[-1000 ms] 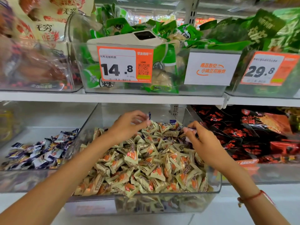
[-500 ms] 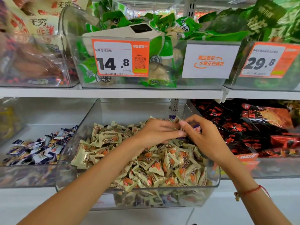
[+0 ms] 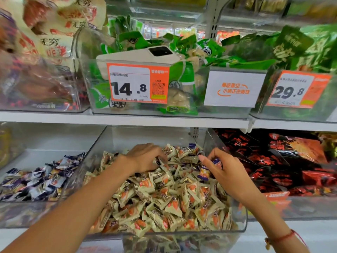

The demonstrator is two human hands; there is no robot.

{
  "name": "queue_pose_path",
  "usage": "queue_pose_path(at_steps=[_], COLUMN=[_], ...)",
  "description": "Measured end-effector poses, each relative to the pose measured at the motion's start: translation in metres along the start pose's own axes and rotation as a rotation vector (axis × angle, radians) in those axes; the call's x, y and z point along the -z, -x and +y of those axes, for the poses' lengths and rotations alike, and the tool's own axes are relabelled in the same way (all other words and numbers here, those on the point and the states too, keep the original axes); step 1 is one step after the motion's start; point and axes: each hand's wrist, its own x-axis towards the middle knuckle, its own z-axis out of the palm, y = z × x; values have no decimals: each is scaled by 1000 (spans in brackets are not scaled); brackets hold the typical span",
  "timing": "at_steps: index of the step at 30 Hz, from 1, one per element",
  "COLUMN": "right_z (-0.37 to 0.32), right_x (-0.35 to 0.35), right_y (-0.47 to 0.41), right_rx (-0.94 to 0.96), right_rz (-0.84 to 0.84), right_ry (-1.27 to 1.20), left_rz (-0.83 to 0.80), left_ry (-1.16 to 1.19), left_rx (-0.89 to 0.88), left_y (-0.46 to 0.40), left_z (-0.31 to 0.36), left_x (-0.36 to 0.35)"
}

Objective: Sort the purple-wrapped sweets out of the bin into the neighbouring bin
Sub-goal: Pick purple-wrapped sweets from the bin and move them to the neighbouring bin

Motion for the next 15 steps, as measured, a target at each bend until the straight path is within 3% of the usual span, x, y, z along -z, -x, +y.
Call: queue_pose_path(at_steps=[3,7,10,13,15], right_z=[-1,-1,-2,-4,-5], right_x=[0,0,0,2,3], right_y=[0,0,-1,0,1], right_rx=[-12,9,-4,7,-3], right_rz=[-12,-2,6,8,-7], right_ry=[38,54,25,-19,-37], left_rz=[133,454,337,314,188], left_ry=[88,93,-69,125,227], left_rx=[51,325,476,354,308], left_y=[3,5,9,4,-3], left_z=[0,-19,-25,-8,6], left_x=[-1,9,20,21,15])
